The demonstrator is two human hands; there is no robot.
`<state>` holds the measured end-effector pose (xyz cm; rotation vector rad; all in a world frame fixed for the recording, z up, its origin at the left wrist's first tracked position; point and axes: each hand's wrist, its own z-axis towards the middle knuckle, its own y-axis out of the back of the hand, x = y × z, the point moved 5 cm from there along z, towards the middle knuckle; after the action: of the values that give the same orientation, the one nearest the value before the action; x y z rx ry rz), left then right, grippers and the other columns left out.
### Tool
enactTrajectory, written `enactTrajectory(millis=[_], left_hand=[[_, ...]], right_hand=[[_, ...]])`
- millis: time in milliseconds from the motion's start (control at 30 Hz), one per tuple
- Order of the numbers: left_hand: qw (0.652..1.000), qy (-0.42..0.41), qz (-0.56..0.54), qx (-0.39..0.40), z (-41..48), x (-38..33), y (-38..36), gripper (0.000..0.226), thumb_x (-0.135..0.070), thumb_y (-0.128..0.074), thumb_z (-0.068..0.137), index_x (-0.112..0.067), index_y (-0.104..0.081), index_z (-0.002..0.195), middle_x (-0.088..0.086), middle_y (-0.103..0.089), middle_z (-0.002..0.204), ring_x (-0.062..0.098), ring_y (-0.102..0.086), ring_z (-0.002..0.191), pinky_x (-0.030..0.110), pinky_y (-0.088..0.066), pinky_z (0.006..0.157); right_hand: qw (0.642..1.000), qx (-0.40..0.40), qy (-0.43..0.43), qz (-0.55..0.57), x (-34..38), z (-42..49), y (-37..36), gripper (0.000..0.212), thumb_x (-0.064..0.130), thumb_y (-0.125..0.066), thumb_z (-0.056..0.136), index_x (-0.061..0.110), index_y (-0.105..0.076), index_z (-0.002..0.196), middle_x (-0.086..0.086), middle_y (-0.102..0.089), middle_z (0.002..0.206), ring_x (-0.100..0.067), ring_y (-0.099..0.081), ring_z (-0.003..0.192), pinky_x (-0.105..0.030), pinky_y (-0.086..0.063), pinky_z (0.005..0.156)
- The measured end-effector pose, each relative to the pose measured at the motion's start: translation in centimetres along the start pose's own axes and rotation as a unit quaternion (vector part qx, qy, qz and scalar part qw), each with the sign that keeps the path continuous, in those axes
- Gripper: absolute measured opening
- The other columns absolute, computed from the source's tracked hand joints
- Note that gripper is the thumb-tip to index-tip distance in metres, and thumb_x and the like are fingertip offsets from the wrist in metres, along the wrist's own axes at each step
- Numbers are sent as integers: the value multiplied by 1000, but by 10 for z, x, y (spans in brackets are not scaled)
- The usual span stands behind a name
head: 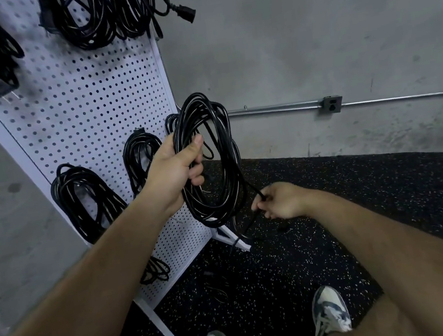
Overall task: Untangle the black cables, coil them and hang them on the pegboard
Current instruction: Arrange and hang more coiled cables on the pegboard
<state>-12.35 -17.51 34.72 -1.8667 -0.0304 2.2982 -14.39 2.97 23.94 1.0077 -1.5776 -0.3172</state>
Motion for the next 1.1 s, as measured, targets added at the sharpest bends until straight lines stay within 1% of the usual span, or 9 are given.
enactTrajectory(millis=[100, 200, 333, 500, 567, 667, 767, 967, 1100], left_hand=[[1000, 13, 11, -14, 0, 7, -3, 16, -20, -60, 103, -17, -48, 94, -1, -46, 70, 10, -35, 52, 22, -34, 46], [999, 24, 25, -34, 0, 12, -5, 16, -21, -62, 102, -15, -47, 101, 0, -47, 71, 10, -35, 52, 23, -35, 46], [998, 26, 13, -47, 3, 11, -7, 16, -21, -62, 102, -16, -48, 98, -1, -47, 72, 9, -36, 53, 24, -36, 48], [999, 29, -11, -44, 8, 12, -10, 13, -20, -59, 104, -15, -49, 98, -1, -47, 71, 9, -38, 53, 24, -36, 49], [999, 32, -11, -38, 8, 14, -13, 13, -21, -59, 104, -15, -47, 103, -1, -46, 72, 10, -38, 53, 25, -36, 49], [999, 29, -3, -12, 6, 18, -18, 16, -22, -58, 104, -15, -44, 104, 0, -46, 72, 10, -35, 53, 24, -36, 48], [999, 29, 20, 15, 4, 20, -25, 17, -22, -58, 104, -14, -44, 99, 0, -46, 72, 11, -36, 53, 24, -35, 47], [999, 28, 33, 14, 1, 23, -35, 11, -19, -56, 104, -15, -49, 98, 1, -49, 74, 11, -44, 57, 24, -36, 48], [1000, -9, 3, -14, 4, 14, -29, 10, -20, -57, 104, -15, -49, 101, 0, -47, 72, 11, -39, 55, 24, -36, 48]], right_hand=[[990, -78, -9, 116, -1, 5, 17, 21, 9, -46, 107, 10, -67, 103, -7, -67, 94, -17, -69, 85, -34, -59, 82], [987, -123, 23, 98, 7, -1, 33, 19, 10, -46, 107, 13, -65, 107, -6, -71, 98, -14, -69, 86, -22, -51, 66], [983, -78, 73, 150, 14, -7, 40, 13, 11, -43, 108, 9, -56, 110, -5, -74, 90, -14, -73, 80, -24, -54, 67], [978, -86, 99, 160, 18, -7, 46, 30, 26, -44, 109, 11, -65, 94, 1, -76, 78, -13, -71, 78, -26, -54, 68], [966, -86, 106, 219, 20, -6, 46, 35, 29, -41, 109, 8, -63, 93, -7, -76, 80, -20, -72, 77, -31, -58, 69], [932, -101, 105, 333, 25, -6, 49, 29, 22, -41, 110, 5, -59, 93, -10, -71, 70, -20, -69, 64, -33, -62, 65], [919, -149, 116, 346, 28, -8, 55, 16, 16, -48, 108, 5, -59, 108, -4, -71, 64, -18, -67, 55, -29, -61, 55], [911, -188, 120, 347, 32, -13, 60, 15, 14, -51, 106, 13, -65, 112, -5, -69, 77, -14, -66, 55, -29, -60, 52], [934, -215, 72, 276, 22, -10, 63, 11, 7, -55, 103, 12, -58, 112, -8, -67, 96, -17, -66, 68, -29, -59, 57]])
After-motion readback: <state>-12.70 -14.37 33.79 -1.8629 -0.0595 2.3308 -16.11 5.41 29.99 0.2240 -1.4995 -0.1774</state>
